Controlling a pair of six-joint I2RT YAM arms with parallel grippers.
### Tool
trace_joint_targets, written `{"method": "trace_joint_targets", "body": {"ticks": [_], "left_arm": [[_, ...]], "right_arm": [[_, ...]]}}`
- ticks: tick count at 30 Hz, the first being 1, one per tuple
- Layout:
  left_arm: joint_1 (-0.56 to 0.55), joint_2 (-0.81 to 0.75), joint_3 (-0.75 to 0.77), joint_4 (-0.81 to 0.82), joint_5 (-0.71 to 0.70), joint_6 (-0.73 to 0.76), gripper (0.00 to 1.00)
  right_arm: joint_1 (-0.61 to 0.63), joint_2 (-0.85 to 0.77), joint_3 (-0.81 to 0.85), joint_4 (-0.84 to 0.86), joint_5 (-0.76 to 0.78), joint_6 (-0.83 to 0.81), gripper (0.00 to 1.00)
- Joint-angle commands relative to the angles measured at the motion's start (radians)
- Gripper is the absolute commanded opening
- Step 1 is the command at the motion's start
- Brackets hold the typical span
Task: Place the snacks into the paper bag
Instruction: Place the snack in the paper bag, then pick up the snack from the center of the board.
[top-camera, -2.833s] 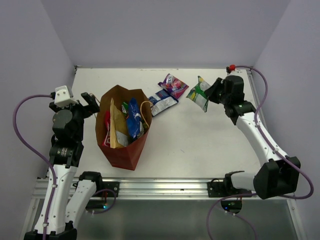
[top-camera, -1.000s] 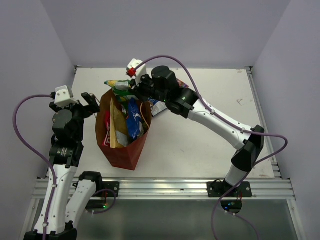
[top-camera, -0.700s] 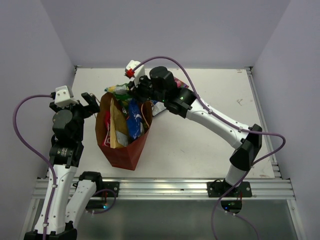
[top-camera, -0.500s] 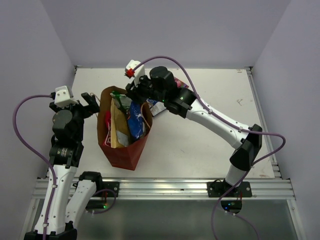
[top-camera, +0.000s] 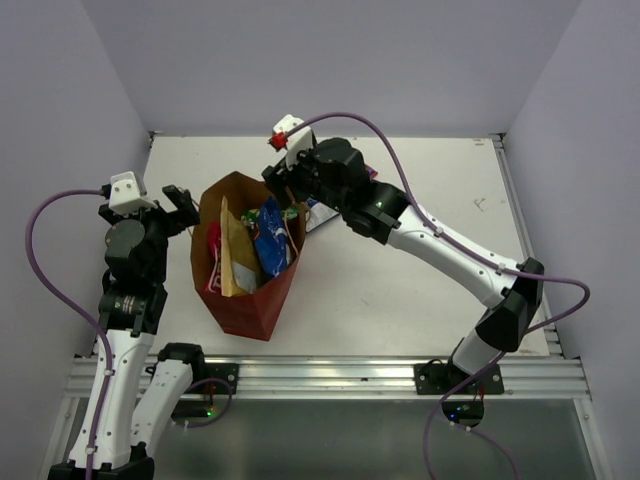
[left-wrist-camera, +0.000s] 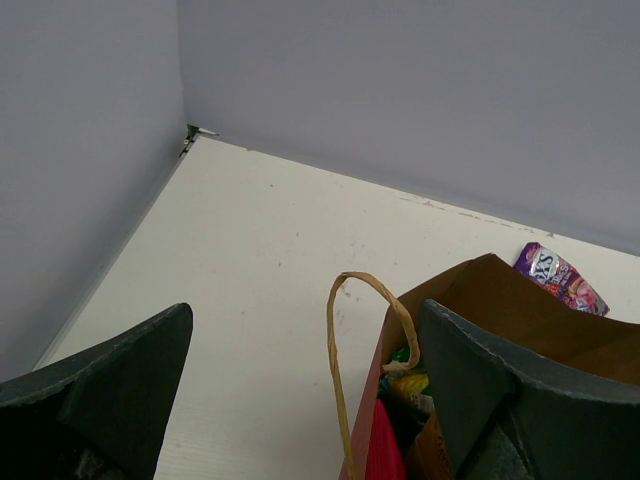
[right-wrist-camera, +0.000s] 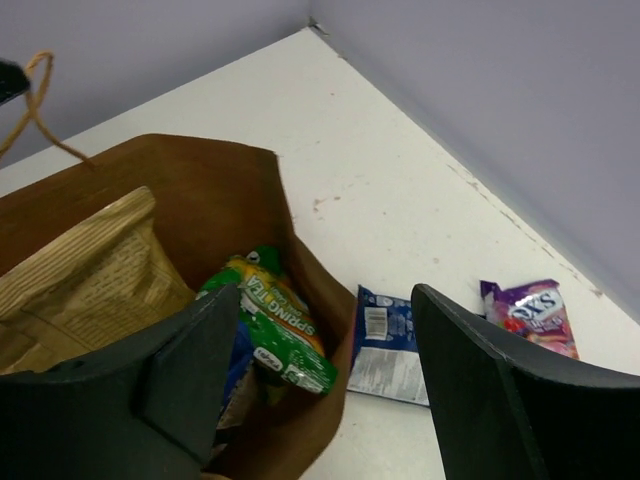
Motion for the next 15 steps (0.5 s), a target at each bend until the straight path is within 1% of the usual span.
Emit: {"method": "trace_joint_targets", "body": {"ticks": [1, 2, 4, 6, 7, 9, 12, 15], "left_arm": [[-0.007, -0.006, -0.006, 0.046, 0.004, 0.016, 0.97], [-0.007, -0.006, -0.006, 0.048, 0.004, 0.016, 0.97], [-0.007, -0.004, -0.006, 0.046, 0.005, 0.014, 0.97], [-0.007, -0.004, -0.006, 0.048, 0.005, 0.014, 0.97], [-0.007, -0.003, -0.006, 0.046, 0.007, 0.014, 0.97], [-0.007, -0.003, -0.006, 0.046, 0.007, 0.014, 0.97], [-0.007, -0.001, -0.006, 0.046, 0.008, 0.014, 0.97], [-0.007, 0.004, -0.006, 0.046, 0.008, 0.014, 0.97]], "right_arm": [[-0.018, -0.075, -0.031, 0.069, 0.17, 0.039, 0.74], [-0.023, -0.08, -0.04, 0.069, 0.202, 0.059, 0.74], [-0.055, -0.103, -0.06, 0.079, 0.219, 0.086, 0.75], [-0.087, -0.119, -0.084, 0.077, 0.221, 0.16, 0.75], [-0.131, -0.124, -0.101, 0.07, 0.215, 0.218, 0.75], [-0.205, -0.132, -0.12, 0.06, 0.206, 0.28, 0.75], [-0.267, -0.135, -0.162, 0.051, 0.216, 0.385, 0.75], [-0.374, -0.121, -0.204, 0.04, 0.169, 0.508, 0.76]]}}
